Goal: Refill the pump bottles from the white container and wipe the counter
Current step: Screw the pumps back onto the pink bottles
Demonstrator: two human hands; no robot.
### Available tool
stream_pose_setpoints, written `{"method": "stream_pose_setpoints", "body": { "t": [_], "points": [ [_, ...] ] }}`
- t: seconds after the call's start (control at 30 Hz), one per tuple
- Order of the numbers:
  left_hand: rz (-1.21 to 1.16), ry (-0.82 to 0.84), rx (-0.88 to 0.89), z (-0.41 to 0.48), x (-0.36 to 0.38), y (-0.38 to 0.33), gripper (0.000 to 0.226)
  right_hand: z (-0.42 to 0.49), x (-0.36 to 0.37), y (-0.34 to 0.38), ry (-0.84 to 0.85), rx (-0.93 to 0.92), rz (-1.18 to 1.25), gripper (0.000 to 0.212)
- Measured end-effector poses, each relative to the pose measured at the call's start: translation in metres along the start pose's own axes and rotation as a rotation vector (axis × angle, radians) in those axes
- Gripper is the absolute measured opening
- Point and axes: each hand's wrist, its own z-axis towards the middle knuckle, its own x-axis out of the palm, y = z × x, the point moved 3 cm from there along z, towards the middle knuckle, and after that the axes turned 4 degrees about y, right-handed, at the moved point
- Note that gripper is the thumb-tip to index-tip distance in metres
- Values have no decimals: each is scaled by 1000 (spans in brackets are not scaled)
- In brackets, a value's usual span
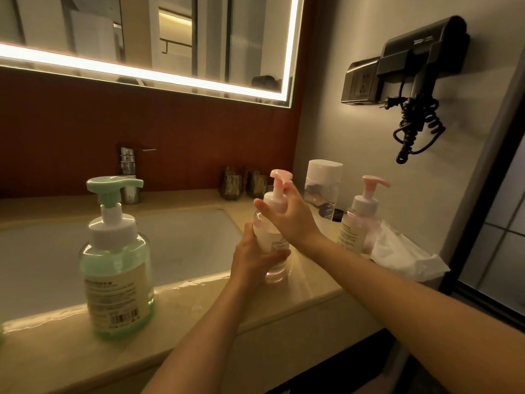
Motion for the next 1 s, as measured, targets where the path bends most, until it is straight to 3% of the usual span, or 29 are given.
{"method": "stream_pose_setpoints", "body": {
  "t": [0.07,0.17,0.27,0.53,0.67,0.9,1.0],
  "points": [
    [-13,5,-4,-1,0,-1,77,6,-3,4,23,41,40,88],
    [-22,8,-5,-2,-1,-2,78,10,-1,6,90,98,63,71],
    [-23,10,-6,-2,-1,-3,77,4,2,2,30,100,37,63],
    [-22,15,-14,-4,-2,-5,75,8,-6,4,-11,170,74,82],
    [-16,14,-22,-2,-2,-4,77,5,-3,10,88,164,133,58],
    [13,5,-19,-2,0,-3,78,-8,1,1,-29,167,-21,81],
    [18,12,-29,-2,-1,-2,79,1,-5,8,-35,152,27,85]
  ]
}}
